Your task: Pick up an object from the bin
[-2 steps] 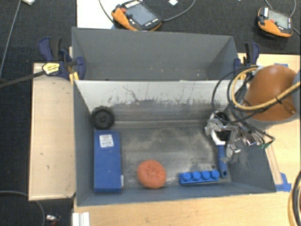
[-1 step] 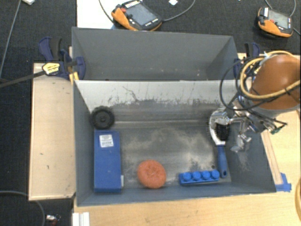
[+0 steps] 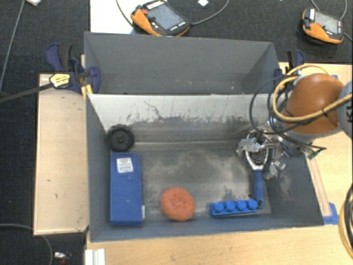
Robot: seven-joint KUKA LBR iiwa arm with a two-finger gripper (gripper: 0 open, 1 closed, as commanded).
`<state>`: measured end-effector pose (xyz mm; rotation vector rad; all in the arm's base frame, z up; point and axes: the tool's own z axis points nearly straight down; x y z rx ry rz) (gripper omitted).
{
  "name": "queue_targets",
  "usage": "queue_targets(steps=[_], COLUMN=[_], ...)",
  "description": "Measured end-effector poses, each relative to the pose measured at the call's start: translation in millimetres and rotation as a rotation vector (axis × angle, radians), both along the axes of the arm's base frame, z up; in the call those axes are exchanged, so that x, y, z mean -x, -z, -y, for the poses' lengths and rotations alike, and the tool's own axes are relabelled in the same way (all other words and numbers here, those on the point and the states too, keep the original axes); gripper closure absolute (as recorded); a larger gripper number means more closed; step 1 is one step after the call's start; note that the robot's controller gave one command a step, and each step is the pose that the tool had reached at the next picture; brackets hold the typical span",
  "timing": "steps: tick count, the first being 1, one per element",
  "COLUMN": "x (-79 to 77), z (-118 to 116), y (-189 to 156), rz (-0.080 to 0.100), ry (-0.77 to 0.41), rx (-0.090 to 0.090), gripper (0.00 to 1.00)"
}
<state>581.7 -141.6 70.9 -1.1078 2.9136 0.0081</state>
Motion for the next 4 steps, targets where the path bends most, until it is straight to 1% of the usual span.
queue_targets(steps=[1, 2, 3, 4], x=[30.6, -1.8, 1.5, 1.5], z=[-23, 0, 7, 7], y=[0, -5, -22, -22], rz=[0.004, 0.005, 0.007, 0.006], ry=[-0.269, -0.035, -0.268, -0.267], rx=[0.021, -0.008, 0.010, 0.010], gripper=[0.00, 0.00, 1.00, 1.00])
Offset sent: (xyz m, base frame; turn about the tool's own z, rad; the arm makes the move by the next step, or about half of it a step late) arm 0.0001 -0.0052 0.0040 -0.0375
